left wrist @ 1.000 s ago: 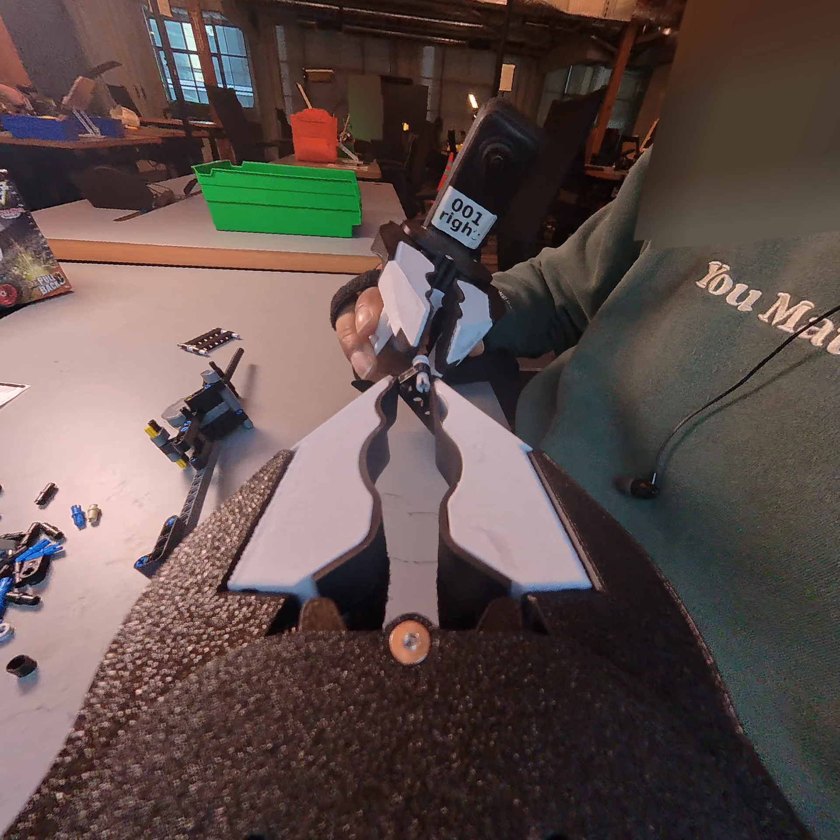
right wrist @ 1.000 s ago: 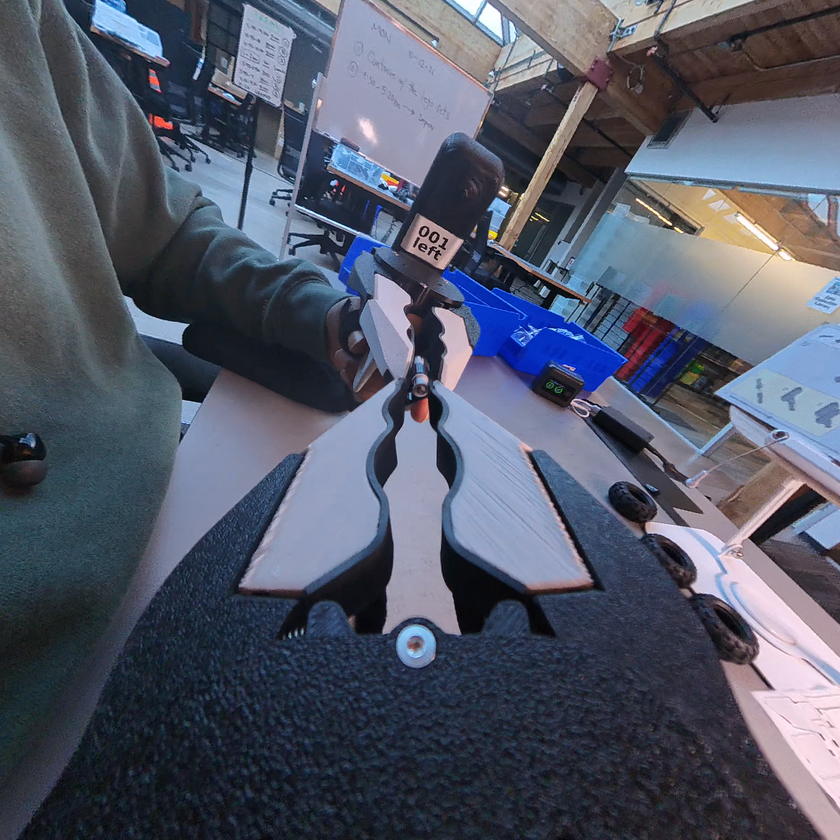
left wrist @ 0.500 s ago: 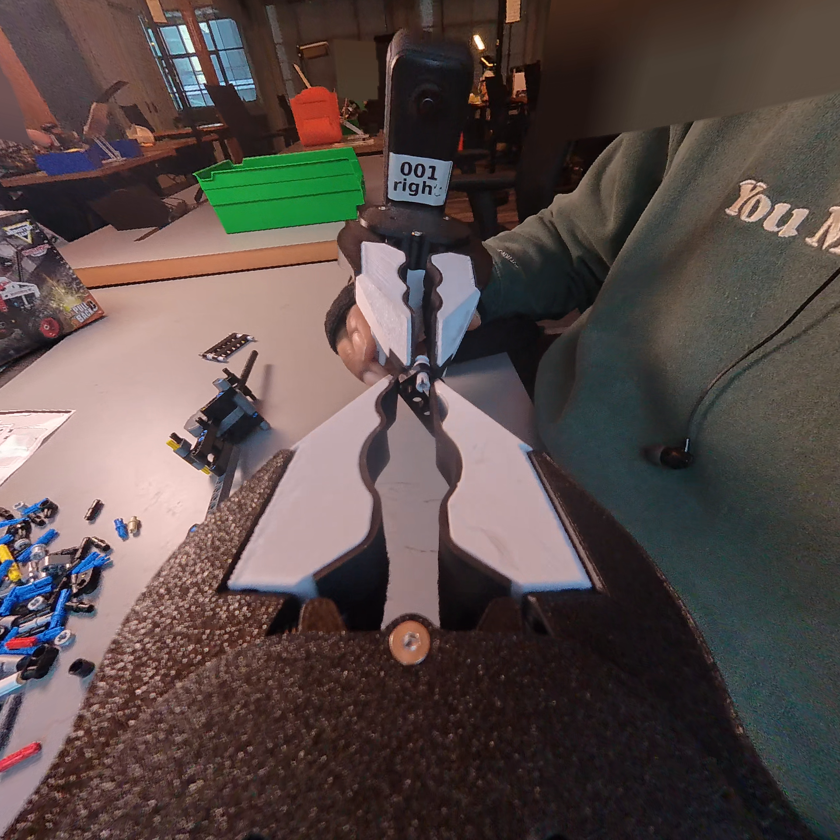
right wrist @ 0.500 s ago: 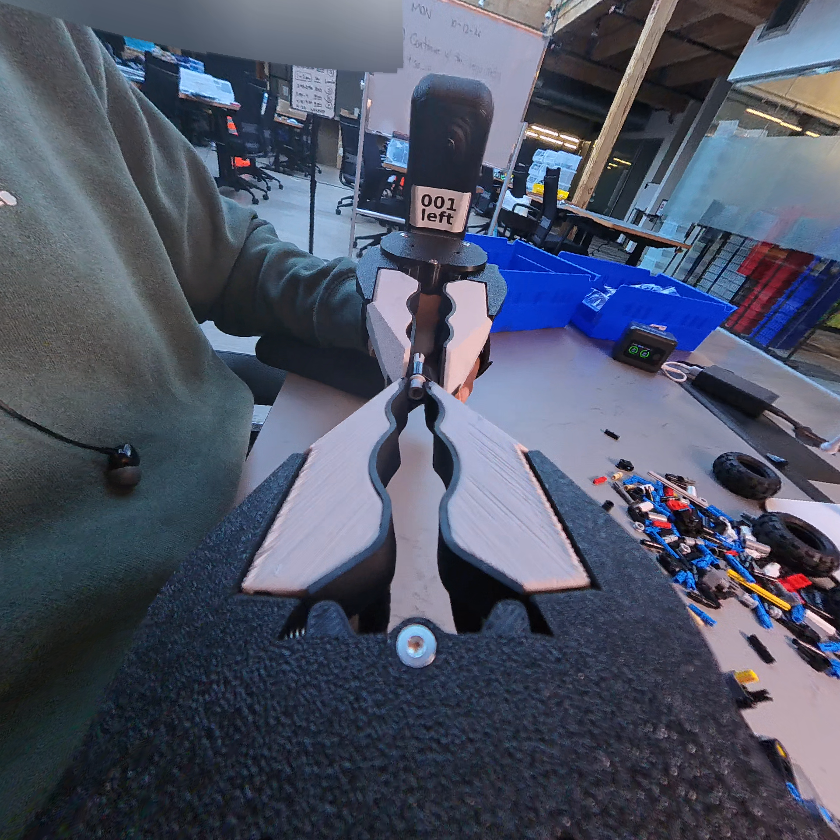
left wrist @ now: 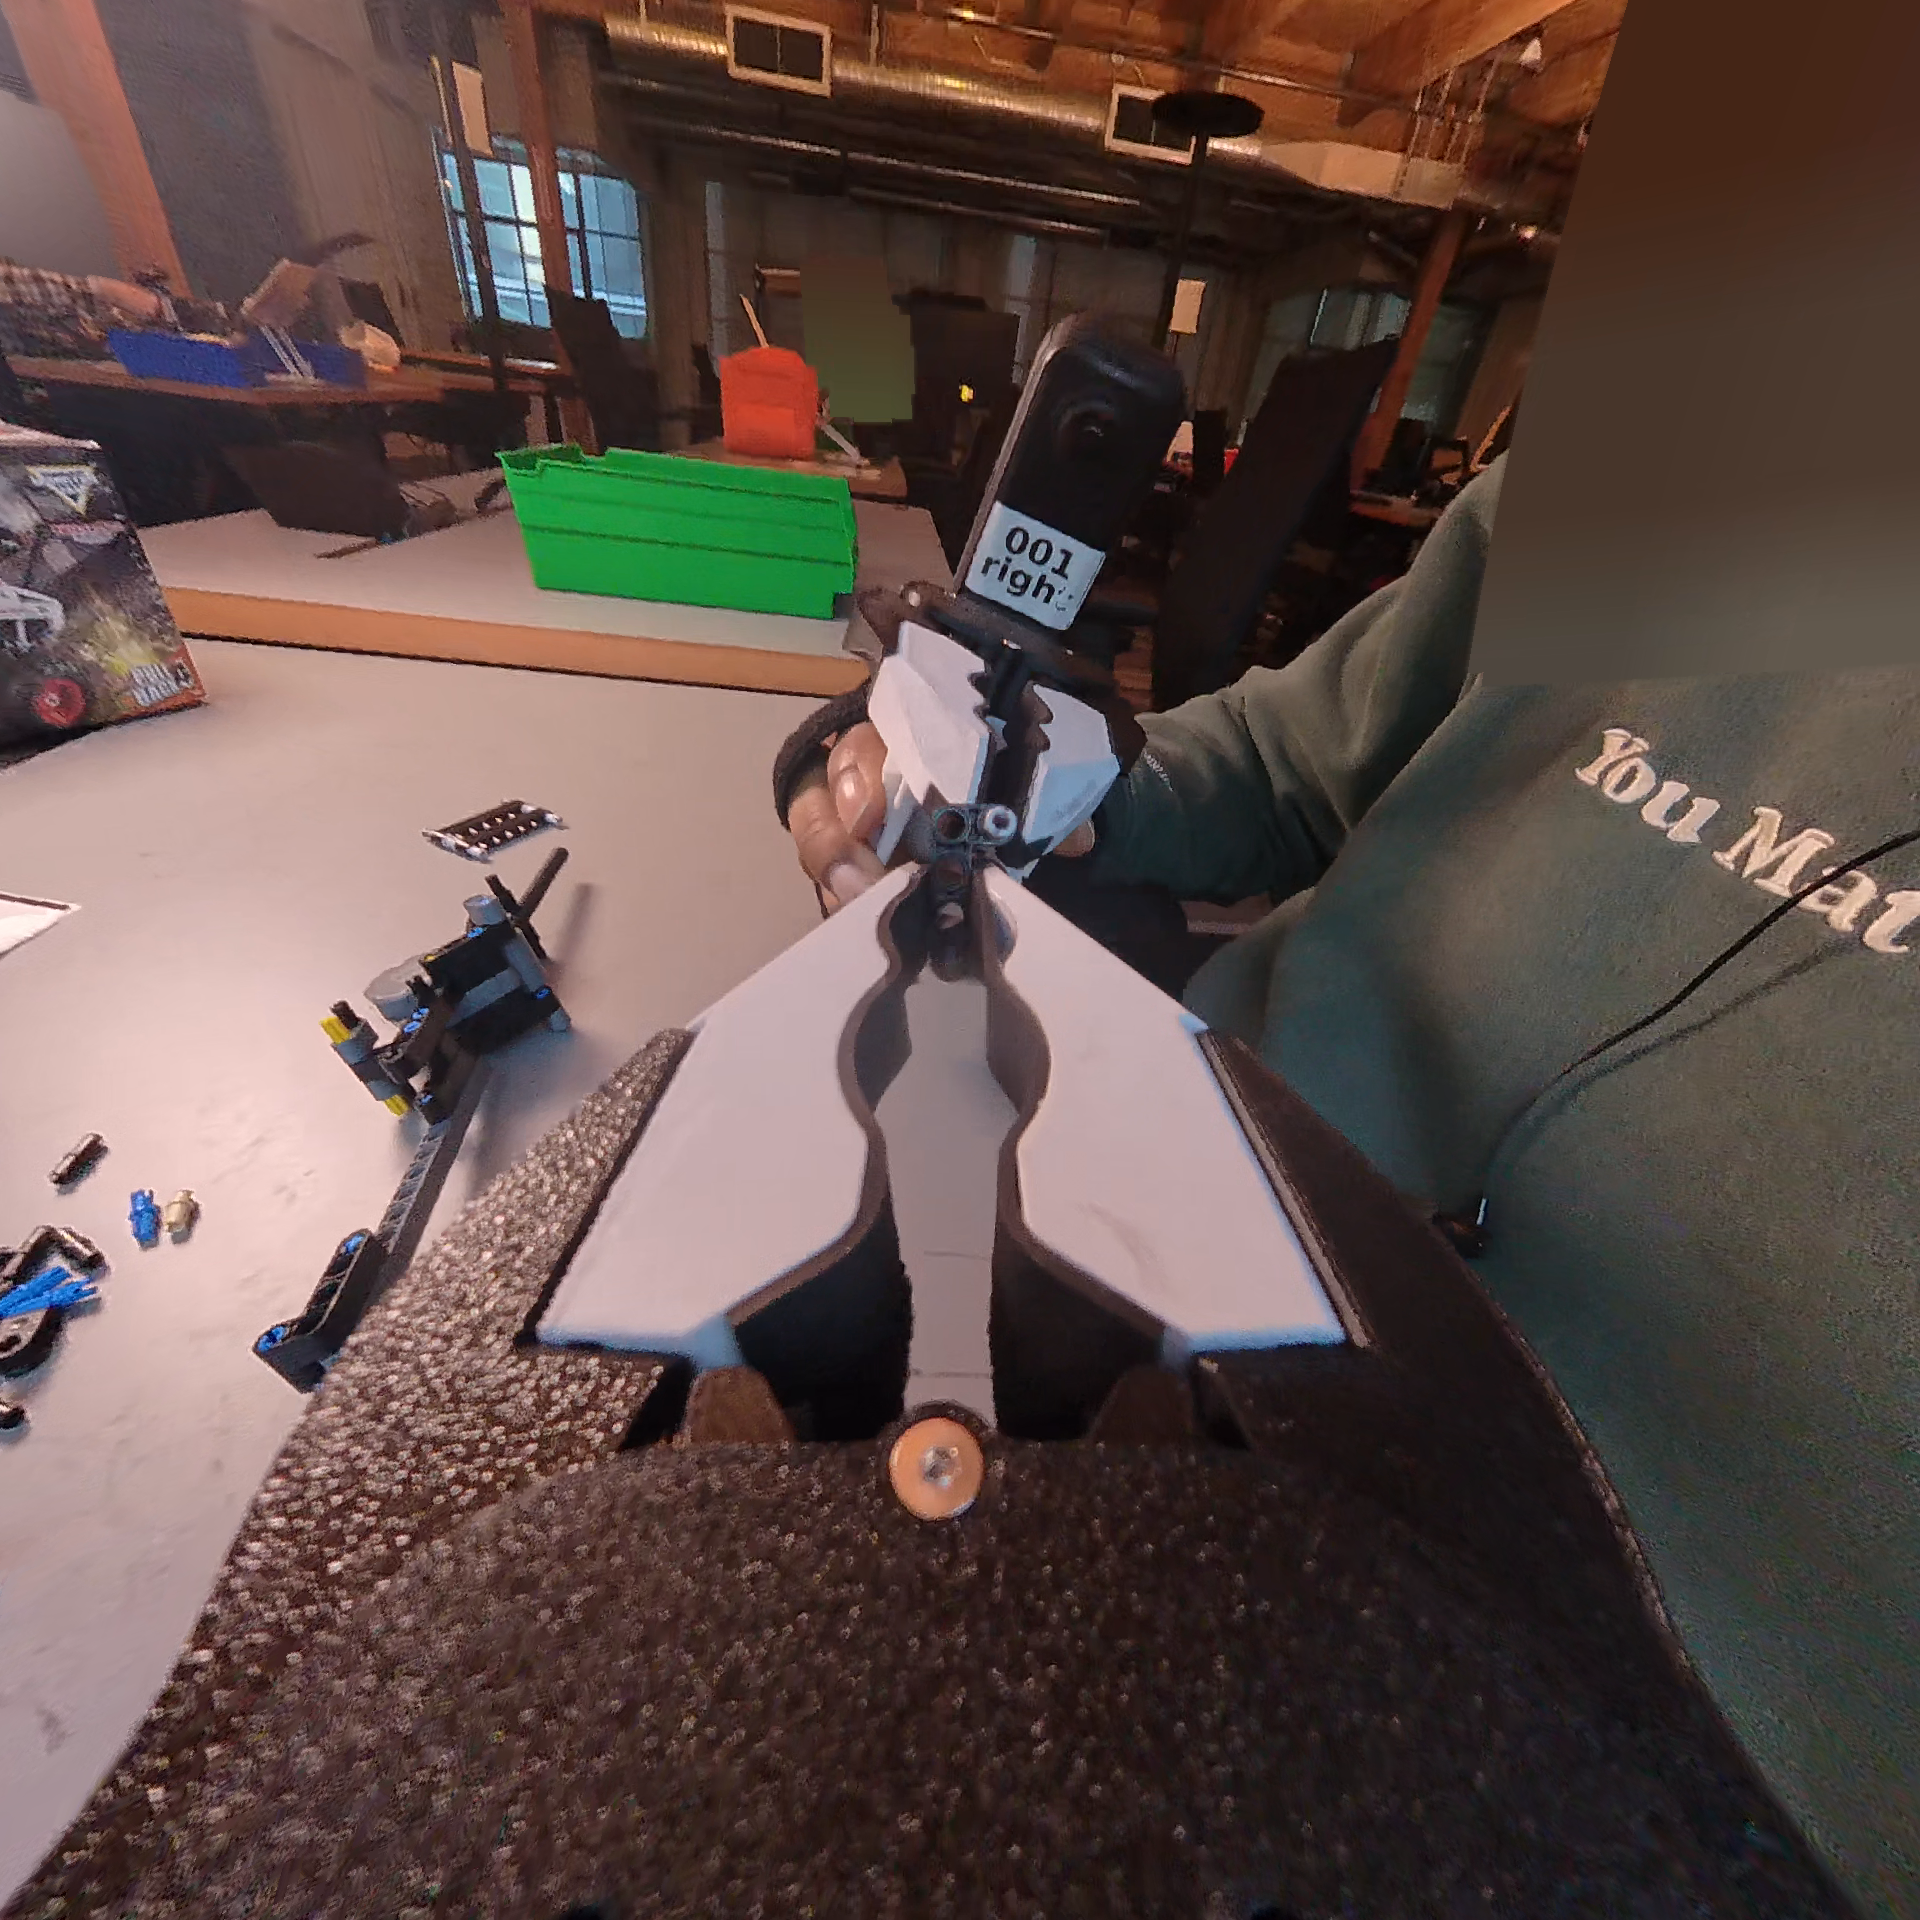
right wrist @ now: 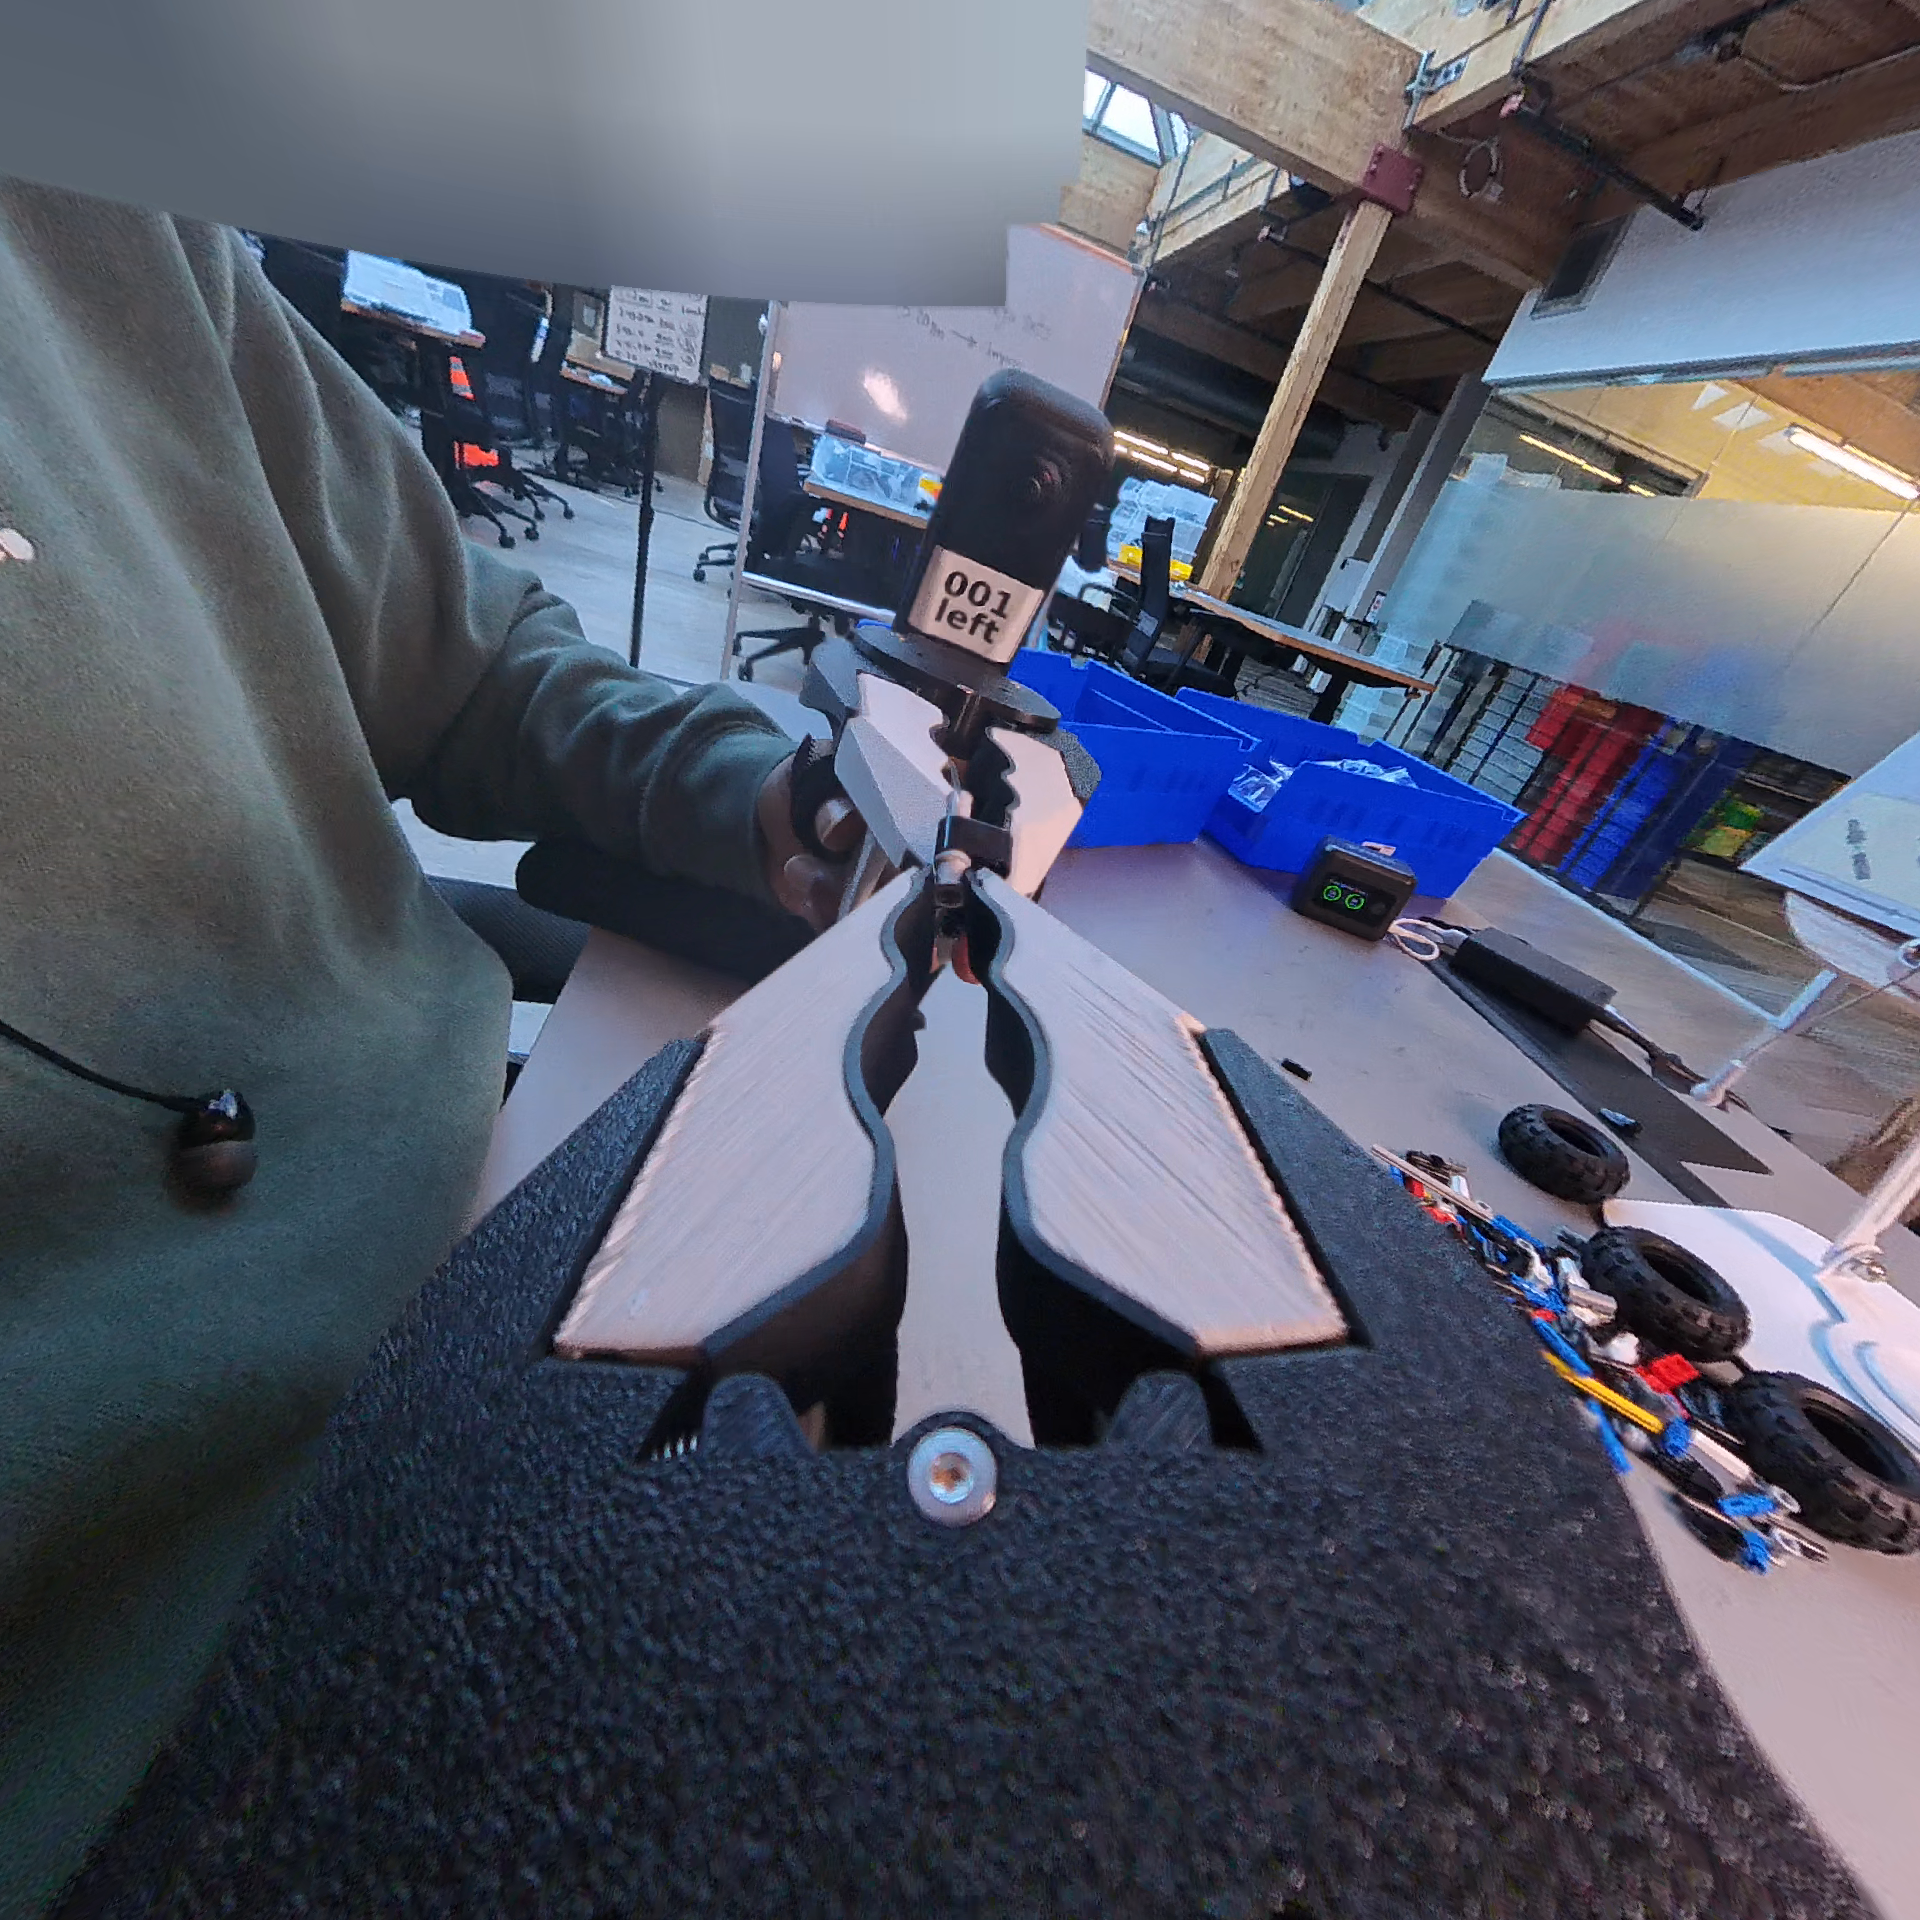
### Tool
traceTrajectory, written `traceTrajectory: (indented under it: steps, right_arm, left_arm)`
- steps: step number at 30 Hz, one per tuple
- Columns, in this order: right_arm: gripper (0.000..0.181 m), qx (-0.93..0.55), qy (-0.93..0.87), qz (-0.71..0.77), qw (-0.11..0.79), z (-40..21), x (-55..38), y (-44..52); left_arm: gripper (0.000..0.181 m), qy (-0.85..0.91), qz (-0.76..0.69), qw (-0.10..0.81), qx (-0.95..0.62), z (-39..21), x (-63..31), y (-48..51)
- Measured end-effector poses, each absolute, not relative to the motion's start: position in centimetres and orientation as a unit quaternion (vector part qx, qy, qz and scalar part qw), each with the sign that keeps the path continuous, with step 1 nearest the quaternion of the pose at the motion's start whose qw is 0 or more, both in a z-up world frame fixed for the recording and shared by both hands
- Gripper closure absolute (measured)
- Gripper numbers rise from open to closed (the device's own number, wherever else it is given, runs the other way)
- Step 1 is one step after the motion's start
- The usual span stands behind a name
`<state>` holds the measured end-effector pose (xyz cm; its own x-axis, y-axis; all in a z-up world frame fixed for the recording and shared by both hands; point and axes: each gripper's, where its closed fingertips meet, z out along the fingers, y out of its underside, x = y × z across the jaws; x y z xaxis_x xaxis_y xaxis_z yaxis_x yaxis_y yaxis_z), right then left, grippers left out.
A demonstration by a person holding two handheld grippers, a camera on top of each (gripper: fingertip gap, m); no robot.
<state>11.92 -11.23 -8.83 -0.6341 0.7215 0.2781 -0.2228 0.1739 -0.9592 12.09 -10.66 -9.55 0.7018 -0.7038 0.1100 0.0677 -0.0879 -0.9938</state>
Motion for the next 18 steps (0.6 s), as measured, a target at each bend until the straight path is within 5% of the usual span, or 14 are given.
traceTrajectory:
  steps: [18]
  right_arm:
    - [0.176, -0.2, -0.642, 0.668, 0.319, -8.6, 12.3, -11.2]
  left_arm:
    - [0.175, 0.253, -0.274, 0.668, -0.644, -8.0, 12.2, -10.9]
